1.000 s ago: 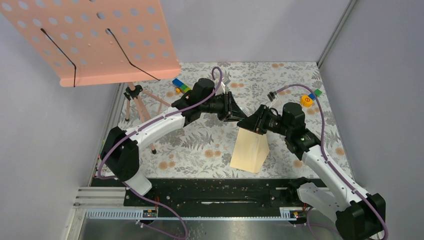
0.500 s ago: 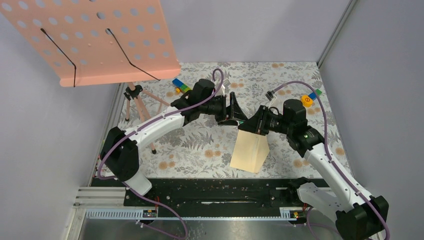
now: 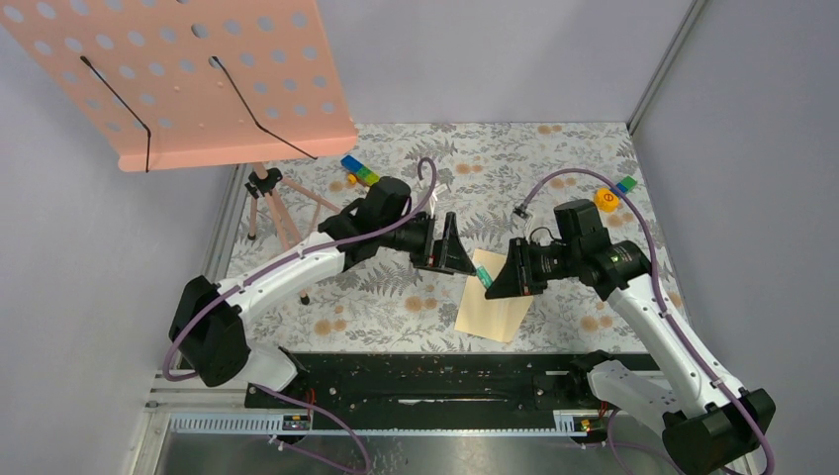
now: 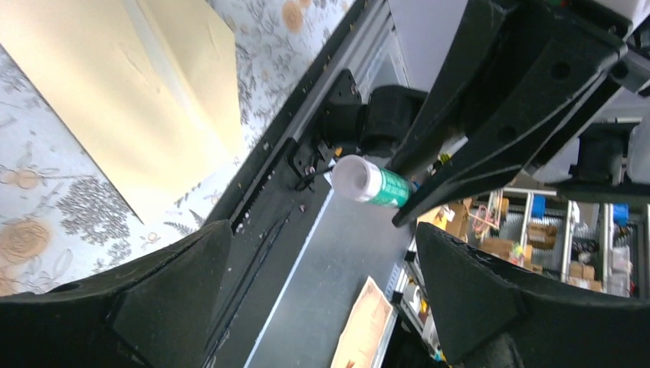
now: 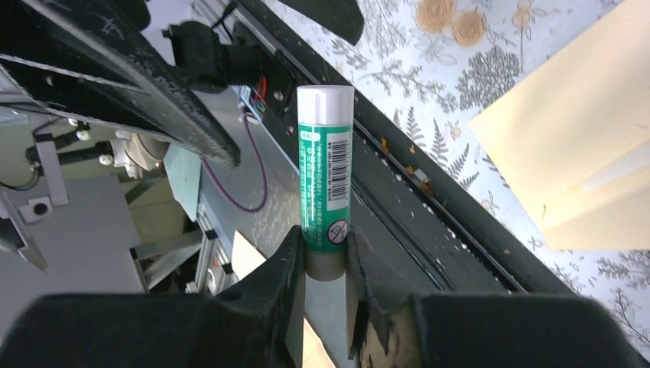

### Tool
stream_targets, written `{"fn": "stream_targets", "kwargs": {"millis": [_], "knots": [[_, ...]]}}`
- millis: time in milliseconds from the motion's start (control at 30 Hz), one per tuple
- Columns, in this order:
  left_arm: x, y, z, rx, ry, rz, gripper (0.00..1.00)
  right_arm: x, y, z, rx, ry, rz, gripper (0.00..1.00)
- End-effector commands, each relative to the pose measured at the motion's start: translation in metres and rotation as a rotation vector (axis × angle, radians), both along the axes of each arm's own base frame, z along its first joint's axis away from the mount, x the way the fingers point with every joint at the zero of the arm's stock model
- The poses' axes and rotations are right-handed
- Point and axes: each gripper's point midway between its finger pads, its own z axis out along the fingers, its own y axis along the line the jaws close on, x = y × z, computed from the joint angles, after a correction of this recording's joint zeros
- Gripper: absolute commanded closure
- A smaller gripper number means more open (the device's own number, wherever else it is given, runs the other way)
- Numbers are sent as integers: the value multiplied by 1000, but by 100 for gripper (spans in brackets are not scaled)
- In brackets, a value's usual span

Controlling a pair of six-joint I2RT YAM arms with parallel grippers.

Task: Place the letter into the envelope and seal it
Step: Unscrew the solid glue.

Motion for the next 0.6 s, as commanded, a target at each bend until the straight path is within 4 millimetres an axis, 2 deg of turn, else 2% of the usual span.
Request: {"fn": "stream_targets", "kwargs": {"millis": [0,133,200,300,433,567], "knots": [[-26,0,20,-99,-41,-125,9,-21,-12,2,-43,-25,84,100],[-44,4,30,-128,-49,-237,11,-27,-15,3,-58,-35,132,100],[-54,12,30,-83,-149,-276,12,-32,-11,6,-25,-5,156,100],[-59,23,17,51,-376,-271,11,-32,-5,9,8,67,140,100],[-47,31,7,138,-605,-197,11,-34,0,19,34,179,111,100],[-35,40,35,50,-882,-62,11,-41,-3,28,18,202,115,100]]}}
